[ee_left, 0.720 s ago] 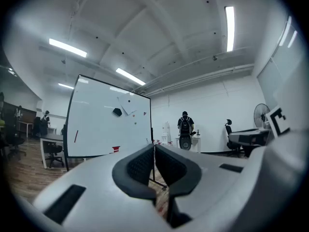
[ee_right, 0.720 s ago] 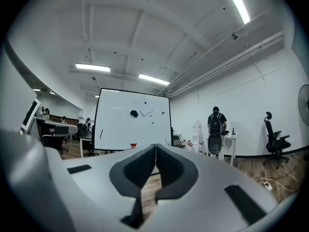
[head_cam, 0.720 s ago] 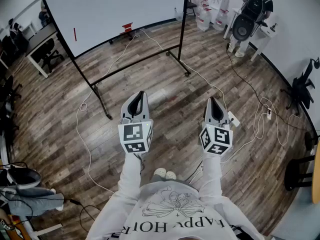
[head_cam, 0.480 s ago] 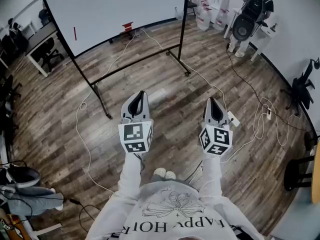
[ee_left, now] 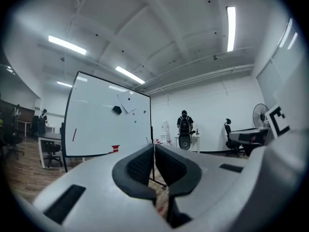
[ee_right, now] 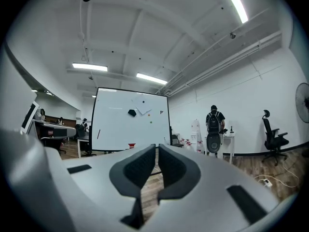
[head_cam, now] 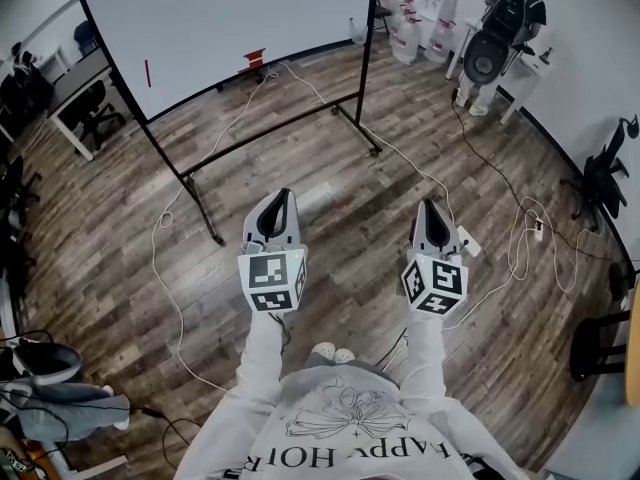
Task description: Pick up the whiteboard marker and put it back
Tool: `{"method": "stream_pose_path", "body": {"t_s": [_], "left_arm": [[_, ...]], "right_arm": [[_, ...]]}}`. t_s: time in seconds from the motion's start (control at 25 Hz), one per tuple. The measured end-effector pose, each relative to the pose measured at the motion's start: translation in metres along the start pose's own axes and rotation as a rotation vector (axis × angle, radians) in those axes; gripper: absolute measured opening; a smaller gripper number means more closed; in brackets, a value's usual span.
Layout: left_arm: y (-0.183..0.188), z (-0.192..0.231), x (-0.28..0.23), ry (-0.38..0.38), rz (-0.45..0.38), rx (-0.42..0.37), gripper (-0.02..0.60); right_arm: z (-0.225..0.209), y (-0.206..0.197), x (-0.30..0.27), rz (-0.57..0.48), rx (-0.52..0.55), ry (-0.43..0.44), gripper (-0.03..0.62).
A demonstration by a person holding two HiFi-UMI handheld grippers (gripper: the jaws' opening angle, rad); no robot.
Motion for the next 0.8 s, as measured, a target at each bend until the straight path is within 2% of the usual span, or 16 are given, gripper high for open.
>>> {"method": "stream_pose_path", "body": {"t_s": [0.48, 0.8], "left_arm": [[-0.025, 0.017, -0.039, -0.017, 0.043, -0.002, 0.011], [-0.024, 0.019, -0.114, 0.012, 0.041, -0.013, 0.011]], "right_arm": [[-0.004, -0.026, -0.036, 0.04, -0.027, -0.044, 0.005], [-0.04, -0.022, -0.112, 0.038, -0.025, -0.023, 0.005]]}}
Point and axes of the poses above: the fingertips, and each gripper's own axes: x backward along the fingers, z to its left, y out of its top, the point moved 5 cm from there along x, backward along the fingers, and after that the axes turned 9 degrees about -x, right-handed, at the moved point
